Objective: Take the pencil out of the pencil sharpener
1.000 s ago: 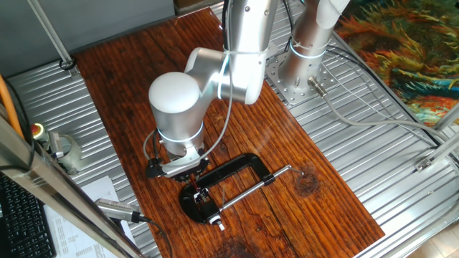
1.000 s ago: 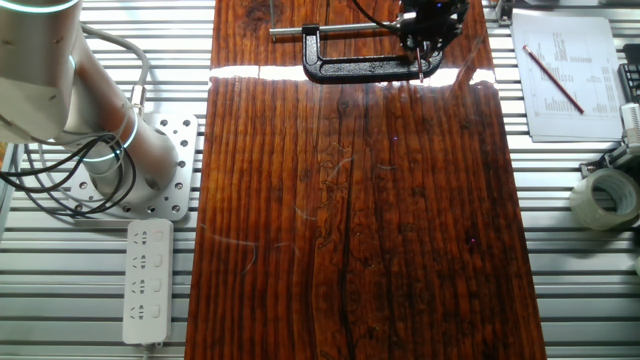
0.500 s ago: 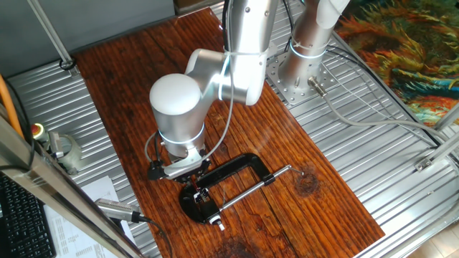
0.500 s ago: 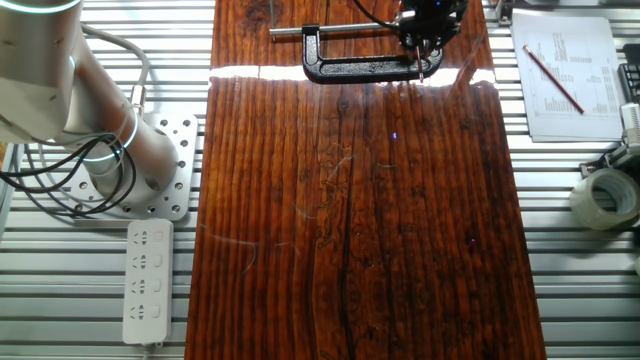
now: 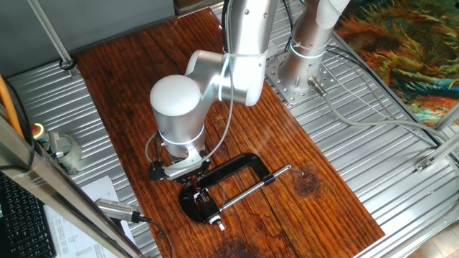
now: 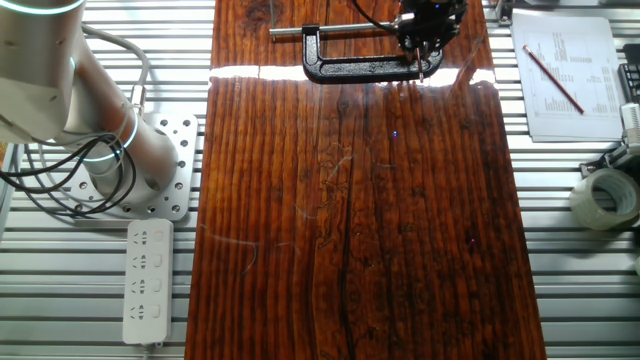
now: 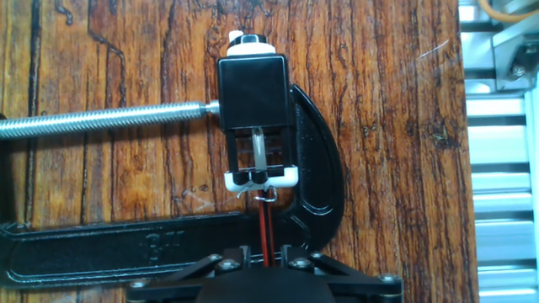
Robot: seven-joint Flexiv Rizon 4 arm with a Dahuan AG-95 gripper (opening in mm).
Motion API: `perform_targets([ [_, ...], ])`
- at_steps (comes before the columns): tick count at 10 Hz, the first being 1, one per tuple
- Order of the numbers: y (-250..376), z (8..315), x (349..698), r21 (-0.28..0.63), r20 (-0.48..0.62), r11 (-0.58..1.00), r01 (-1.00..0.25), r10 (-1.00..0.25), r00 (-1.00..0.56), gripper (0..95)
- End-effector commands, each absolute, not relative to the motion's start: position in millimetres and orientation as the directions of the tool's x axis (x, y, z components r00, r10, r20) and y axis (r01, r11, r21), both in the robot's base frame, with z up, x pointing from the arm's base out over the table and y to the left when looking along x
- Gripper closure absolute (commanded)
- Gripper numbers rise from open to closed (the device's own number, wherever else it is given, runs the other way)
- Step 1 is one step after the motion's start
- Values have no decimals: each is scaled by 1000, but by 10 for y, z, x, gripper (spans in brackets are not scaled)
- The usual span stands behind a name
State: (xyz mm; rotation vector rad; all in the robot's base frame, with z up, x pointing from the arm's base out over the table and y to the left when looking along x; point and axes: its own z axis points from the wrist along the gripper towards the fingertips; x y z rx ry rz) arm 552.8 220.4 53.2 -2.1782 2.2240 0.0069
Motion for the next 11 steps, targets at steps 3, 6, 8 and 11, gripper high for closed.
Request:
perform_targets([
  [3,2202,526,5528,-13,-20,19,-1000,-1000,-19,950],
  [6,2203,526,5528,-10,-20,19,-1000,-1000,-18,950],
  [8,2203,526,5528,-7,-20,19,-1000,-1000,-19,950],
  [11,2203,527,5528,-3,-19,15,-1000,-1000,-15,950],
])
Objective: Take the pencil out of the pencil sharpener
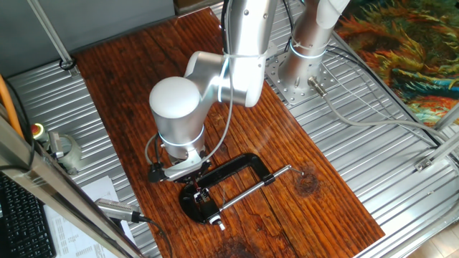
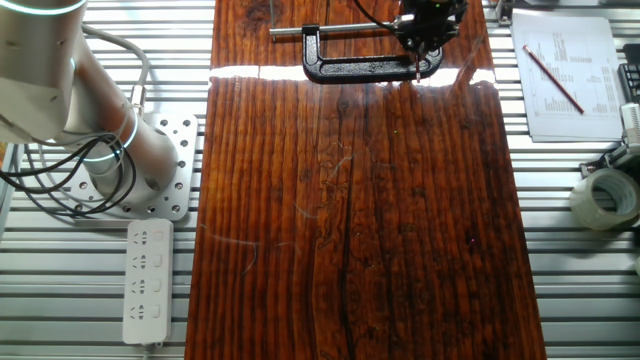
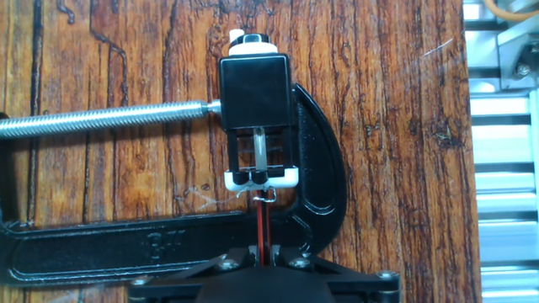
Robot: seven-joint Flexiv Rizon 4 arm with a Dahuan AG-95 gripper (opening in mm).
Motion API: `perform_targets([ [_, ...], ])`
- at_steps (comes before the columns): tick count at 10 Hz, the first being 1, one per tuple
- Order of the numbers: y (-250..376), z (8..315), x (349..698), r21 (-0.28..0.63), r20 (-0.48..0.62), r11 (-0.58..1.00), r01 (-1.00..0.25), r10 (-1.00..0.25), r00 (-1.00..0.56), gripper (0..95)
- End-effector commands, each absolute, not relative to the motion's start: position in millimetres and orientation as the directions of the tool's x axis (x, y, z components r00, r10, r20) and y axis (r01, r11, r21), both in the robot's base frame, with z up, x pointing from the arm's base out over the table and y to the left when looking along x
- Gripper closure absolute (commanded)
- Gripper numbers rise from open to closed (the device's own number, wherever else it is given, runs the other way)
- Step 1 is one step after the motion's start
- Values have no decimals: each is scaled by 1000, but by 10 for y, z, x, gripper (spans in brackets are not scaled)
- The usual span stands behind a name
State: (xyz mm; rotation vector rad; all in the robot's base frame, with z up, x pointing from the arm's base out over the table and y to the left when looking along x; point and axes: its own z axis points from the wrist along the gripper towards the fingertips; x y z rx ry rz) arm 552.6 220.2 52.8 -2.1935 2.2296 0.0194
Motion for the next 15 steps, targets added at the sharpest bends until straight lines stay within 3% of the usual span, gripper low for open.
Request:
perform_targets([
  [1,2203,527,5528,-2,-16,12,-1000,-1000,-12,950],
  [15,2141,538,5555,-3,-5,-13,-1000,-1000,13,950],
])
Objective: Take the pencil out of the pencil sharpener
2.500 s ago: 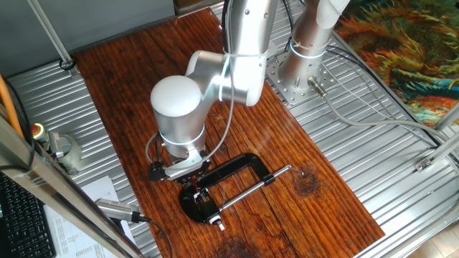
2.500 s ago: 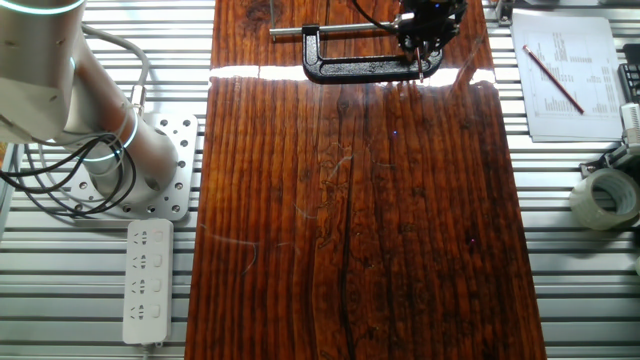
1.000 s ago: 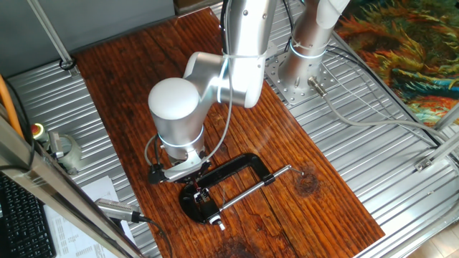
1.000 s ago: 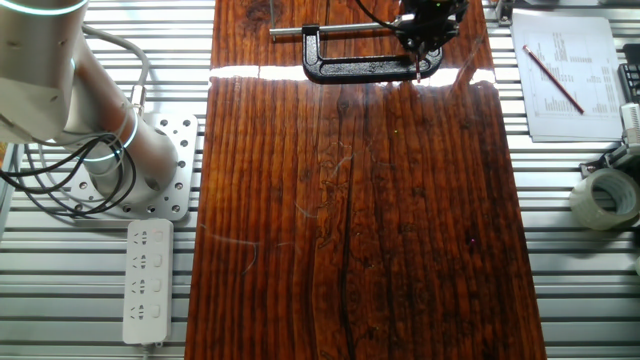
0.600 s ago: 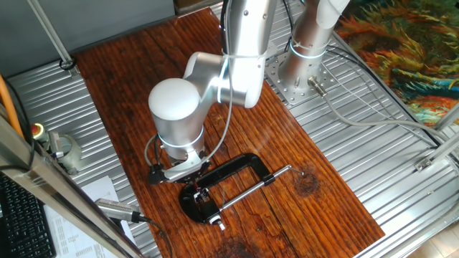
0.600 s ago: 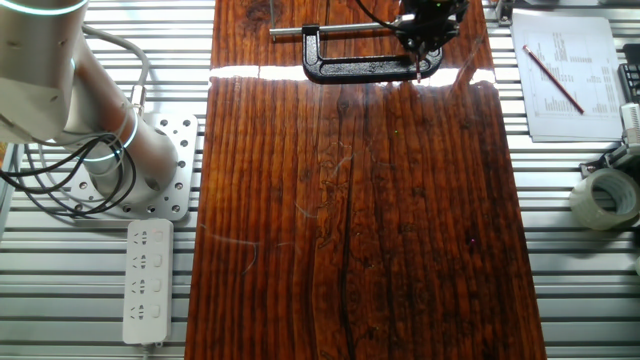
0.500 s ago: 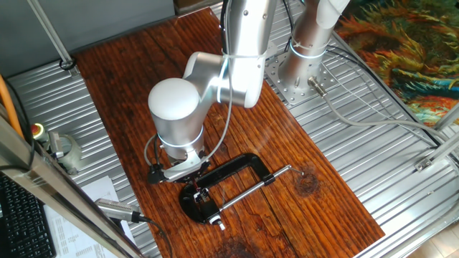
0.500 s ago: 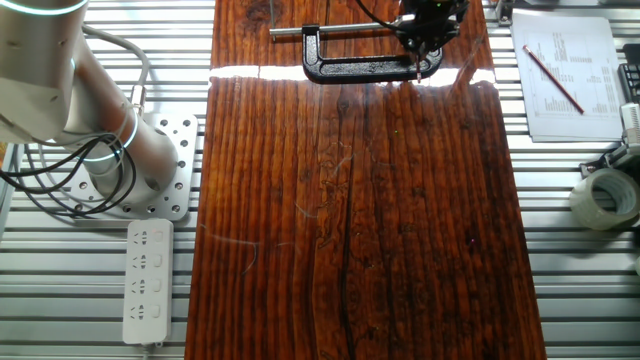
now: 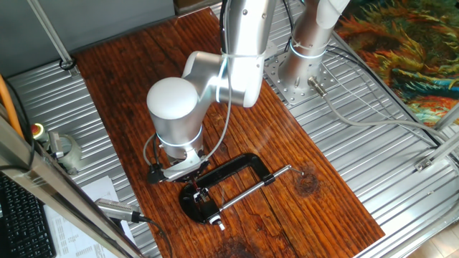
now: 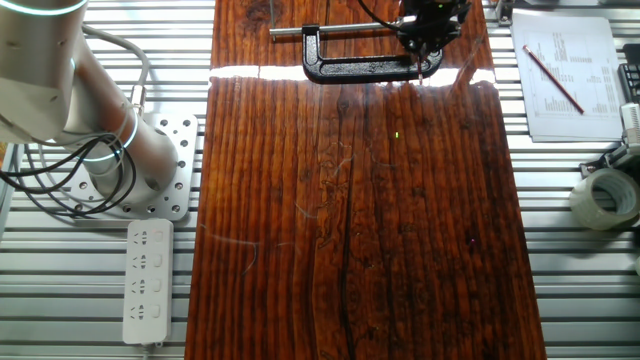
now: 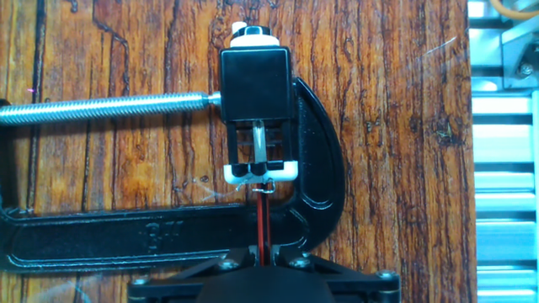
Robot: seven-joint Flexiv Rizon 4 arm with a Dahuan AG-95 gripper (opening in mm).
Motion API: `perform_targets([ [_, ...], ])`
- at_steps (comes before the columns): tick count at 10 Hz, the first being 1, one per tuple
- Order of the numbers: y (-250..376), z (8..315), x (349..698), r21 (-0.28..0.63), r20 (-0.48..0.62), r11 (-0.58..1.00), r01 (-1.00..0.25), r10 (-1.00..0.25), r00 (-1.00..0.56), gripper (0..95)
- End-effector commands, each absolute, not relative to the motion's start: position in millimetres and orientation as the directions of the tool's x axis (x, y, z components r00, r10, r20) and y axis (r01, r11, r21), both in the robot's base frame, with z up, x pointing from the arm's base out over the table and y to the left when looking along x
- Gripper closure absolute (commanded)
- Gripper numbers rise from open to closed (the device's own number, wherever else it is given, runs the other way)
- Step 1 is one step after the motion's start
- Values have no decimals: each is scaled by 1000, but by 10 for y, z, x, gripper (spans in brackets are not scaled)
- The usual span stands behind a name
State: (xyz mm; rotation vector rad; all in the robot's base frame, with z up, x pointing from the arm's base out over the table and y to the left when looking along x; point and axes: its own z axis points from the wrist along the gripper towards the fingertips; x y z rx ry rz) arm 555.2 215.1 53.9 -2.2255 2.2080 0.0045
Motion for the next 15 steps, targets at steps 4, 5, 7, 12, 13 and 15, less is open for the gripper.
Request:
perform_targets([
  [4,2096,543,5569,-3,-1,-30,-1000,-1000,30,950],
  [5,2079,543,5572,-3,0,-36,-999,-999,36,950],
  [7,2041,539,5572,-3,-2,-46,-999,-999,46,950],
  [12,1972,542,5578,-3,-1,-63,-998,-998,63,950],
  [13,1950,544,5583,-3,-1,-69,-998,-998,69,950],
  [15,1916,549,5590,-3,-1,-79,-997,-997,79,950],
])
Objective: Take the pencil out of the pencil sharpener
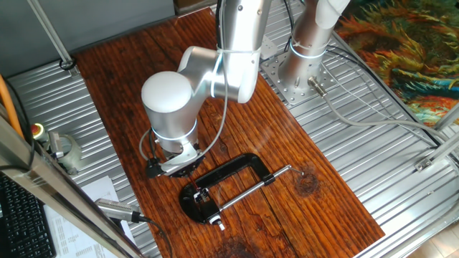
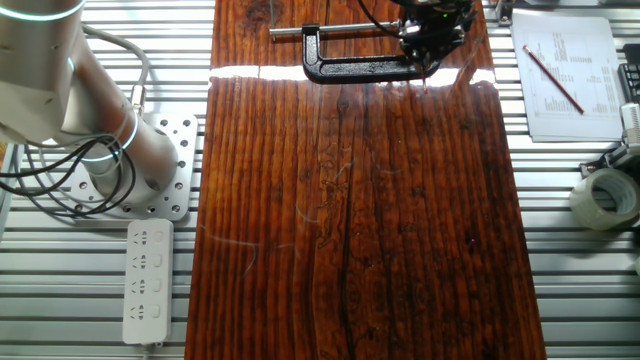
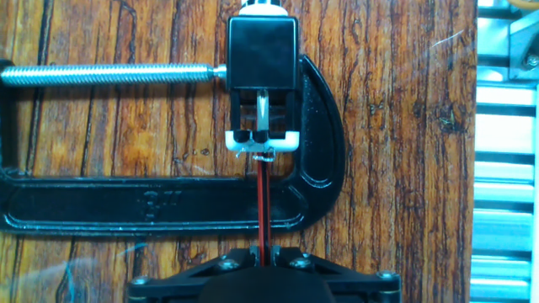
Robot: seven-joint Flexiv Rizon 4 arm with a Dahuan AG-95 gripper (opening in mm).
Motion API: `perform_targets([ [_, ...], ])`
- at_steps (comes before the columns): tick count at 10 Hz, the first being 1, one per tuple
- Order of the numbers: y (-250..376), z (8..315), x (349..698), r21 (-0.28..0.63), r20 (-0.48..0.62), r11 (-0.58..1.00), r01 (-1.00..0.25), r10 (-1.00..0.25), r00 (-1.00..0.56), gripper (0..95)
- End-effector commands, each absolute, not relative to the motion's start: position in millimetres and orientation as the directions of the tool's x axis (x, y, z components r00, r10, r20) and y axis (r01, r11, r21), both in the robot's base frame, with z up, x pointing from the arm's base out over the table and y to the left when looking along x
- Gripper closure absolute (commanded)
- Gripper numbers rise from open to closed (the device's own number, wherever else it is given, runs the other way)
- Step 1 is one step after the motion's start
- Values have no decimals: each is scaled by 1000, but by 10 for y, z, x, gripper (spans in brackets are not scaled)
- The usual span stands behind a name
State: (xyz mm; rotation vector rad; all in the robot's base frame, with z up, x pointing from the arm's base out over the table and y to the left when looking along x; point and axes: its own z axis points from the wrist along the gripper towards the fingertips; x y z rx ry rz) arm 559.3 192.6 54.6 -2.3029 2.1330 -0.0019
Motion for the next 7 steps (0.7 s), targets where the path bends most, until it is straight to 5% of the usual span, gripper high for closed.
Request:
perform_targets([
  [1,1908,549,5591,-3,-1,-81,-997,-997,81,950],
  [7,1784,564,5597,-3,-1,-109,-994,-994,109,950],
])
